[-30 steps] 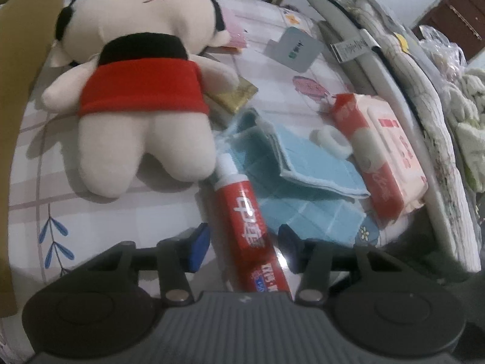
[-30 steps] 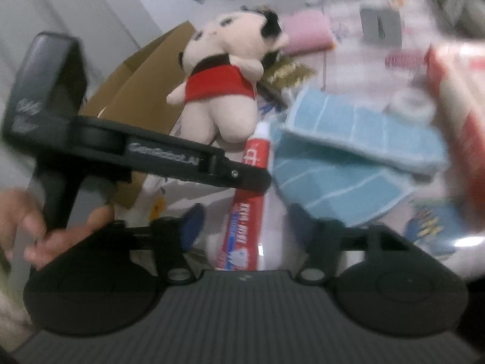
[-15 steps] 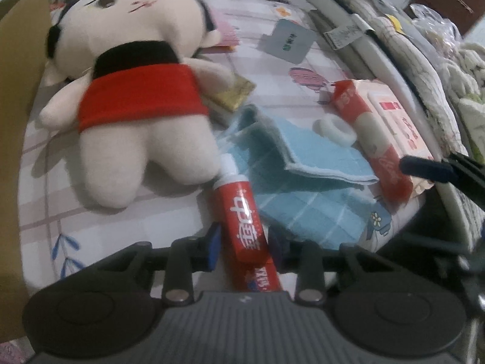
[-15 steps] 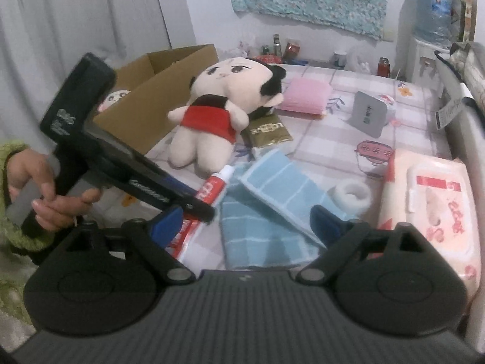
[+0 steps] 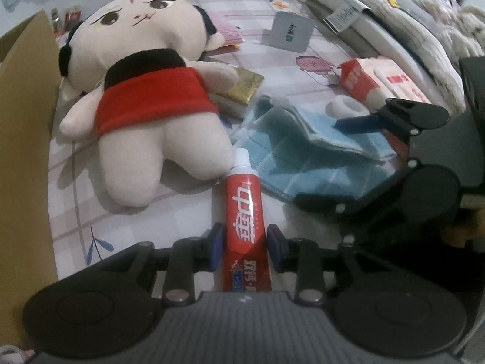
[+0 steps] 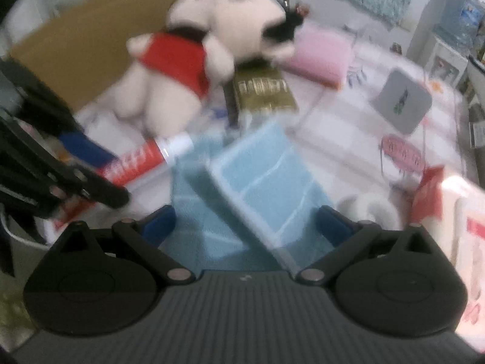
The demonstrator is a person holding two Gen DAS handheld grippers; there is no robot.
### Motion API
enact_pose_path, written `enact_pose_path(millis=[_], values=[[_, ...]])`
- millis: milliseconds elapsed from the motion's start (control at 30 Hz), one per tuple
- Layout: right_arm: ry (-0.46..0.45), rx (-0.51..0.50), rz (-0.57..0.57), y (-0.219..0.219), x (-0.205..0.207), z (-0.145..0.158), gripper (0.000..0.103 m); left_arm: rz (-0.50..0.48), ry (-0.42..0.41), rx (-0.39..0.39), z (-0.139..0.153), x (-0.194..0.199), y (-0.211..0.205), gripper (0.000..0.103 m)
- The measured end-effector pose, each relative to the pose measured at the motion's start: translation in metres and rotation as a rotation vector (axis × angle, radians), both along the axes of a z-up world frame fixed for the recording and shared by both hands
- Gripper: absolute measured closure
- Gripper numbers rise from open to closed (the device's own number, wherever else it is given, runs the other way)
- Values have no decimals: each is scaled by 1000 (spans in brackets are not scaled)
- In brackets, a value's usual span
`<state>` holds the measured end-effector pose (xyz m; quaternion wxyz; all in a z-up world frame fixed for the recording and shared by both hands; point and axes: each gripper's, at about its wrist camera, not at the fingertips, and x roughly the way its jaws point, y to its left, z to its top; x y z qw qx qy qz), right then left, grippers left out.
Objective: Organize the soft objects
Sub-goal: 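Grasp the light-blue towel with the right gripper while the left holds the toothpaste, then carry the toothpaste and towel toward the cardboard box with both grippers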
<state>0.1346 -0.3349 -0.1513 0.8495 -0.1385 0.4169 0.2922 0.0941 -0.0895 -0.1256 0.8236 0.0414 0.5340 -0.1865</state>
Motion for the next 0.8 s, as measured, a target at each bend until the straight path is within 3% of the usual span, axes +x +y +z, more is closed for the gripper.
enact_pose_path(millis=[100,167,200,367,533,667,800], values=[[1,13,-74,-4,-1,3,31,3,-13,2,0,-1,-1,72],[-4,13,-141,-9,-1,8,67,19,-24,-2,0,-2,-1,73],[1,17,-177,-12,0,10,72,34,-28,-12,0,-2,0,74],[73,210,-354,-44,-2,15,78,77,-26,-86,1,-3,9,75],[79,442,-462,-71,-38,40,78,112,-40,-165,15,-16,19,75],[66,550,-503,-81,-69,59,78,126,-93,-226,37,-29,26,75],[34,594,-508,-82,-91,74,78,150,-134,-258,54,-40,35,75]])
